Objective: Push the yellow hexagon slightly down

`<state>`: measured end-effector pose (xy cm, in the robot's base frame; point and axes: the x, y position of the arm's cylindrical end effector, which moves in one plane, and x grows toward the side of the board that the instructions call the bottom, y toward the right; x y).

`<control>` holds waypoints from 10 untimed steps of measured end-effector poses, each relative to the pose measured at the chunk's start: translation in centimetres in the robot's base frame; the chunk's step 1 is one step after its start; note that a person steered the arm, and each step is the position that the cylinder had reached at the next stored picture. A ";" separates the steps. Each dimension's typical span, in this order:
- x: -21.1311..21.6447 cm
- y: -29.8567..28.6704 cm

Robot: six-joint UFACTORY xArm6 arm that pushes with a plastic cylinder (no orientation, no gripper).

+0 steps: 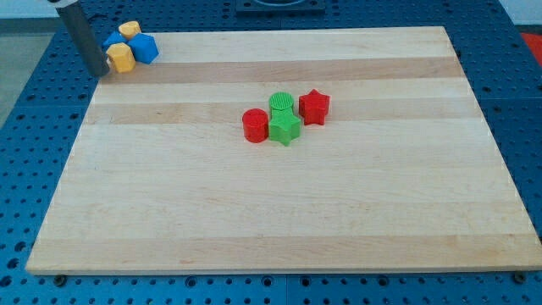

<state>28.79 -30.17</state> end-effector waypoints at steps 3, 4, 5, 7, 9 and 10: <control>-2.2 0.3; -3.4 0.8; -5.1 -0.3; -3.0 4.9; 0.5 8.1; 0.0 12.7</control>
